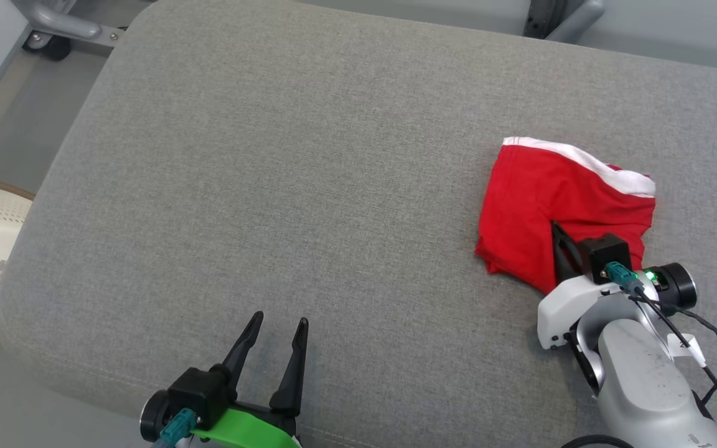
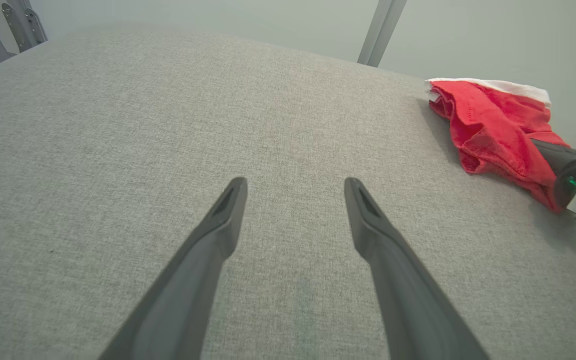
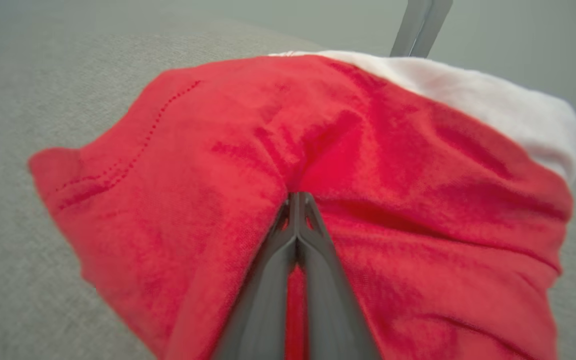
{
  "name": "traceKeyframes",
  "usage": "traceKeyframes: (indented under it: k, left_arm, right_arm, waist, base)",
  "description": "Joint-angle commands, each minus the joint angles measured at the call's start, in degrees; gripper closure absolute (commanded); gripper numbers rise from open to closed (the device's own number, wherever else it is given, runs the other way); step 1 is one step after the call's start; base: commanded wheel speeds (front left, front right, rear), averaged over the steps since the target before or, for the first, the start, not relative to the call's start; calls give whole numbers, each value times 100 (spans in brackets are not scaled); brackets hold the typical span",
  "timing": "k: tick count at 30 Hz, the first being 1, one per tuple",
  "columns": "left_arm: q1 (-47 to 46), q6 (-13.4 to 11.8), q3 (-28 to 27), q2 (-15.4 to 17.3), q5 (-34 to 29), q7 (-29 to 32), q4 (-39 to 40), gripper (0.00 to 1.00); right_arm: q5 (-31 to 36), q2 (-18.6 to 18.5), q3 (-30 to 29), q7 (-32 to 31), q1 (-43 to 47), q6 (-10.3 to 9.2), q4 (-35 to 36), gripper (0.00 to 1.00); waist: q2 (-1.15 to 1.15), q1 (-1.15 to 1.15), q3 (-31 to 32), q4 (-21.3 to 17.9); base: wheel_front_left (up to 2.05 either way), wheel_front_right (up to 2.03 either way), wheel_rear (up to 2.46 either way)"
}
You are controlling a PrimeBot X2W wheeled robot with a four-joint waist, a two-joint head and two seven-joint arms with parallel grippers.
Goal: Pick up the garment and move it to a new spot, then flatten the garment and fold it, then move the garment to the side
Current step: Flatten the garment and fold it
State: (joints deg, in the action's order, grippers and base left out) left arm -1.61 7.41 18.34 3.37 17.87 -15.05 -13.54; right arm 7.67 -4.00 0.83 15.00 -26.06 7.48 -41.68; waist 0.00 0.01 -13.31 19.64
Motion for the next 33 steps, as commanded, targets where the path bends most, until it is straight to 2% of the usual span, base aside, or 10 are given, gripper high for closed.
traceKeyframes:
  k: [1, 11, 20, 21, 22, 23, 24, 33]
  left_arm:
    - [67, 14, -14, -1, 30, -13, -21, 0]
    - [302, 14, -134, -32, 0, -14, -26, 0]
    - [619, 14, -351, -38, -78, -14, 55, 0]
    - [626, 14, -386, -37, -95, -14, 65, 0]
    - [640, 14, -419, -32, -106, -14, 66, 0]
    - [654, 14, -450, -22, -113, -14, 58, 0]
    - [659, 14, -481, -14, -126, -14, 56, 0]
    - [968, 14, -1055, 28, -220, -14, -62, 0]
  right_arm:
    - [-37, 30, 63, 18, 63, 1, 16, 100]
    - [-197, 103, 371, 21, 339, 0, 271, 100]
    - [-431, 101, 573, 18, 1005, -1, 827, 100]
    - [-446, 103, 558, 17, 1095, -1, 943, 96]
    - [-434, 100, 494, 18, 1201, -1, 1083, 75]
    - [-414, 99, 420, 18, 1321, -1, 1228, 26]
    - [-429, 102, 343, 18, 1459, -1, 1373, 0]
    - [-545, 98, -498, 18, 2748, -1, 2359, 0]
  waist:
    - [0, -1, 87, 94]
    - [0, -1, 454, 121]
    - [0, -1, 894, -348]
    - [0, -1, 933, -406]
    - [0, -1, 977, -456]
    - [0, -1, 1018, -502]
    - [0, -1, 1058, -545]
    - [0, -1, 1567, -1003]
  base:
    - [0, 0, 0]
    - [0, 0, 0]
    - [0, 0, 0]
    - [0, 0, 0]
    - [0, 0, 0]
    - [0, 0, 0]
    - [0, 0, 0]
    - [0, 0, 0]
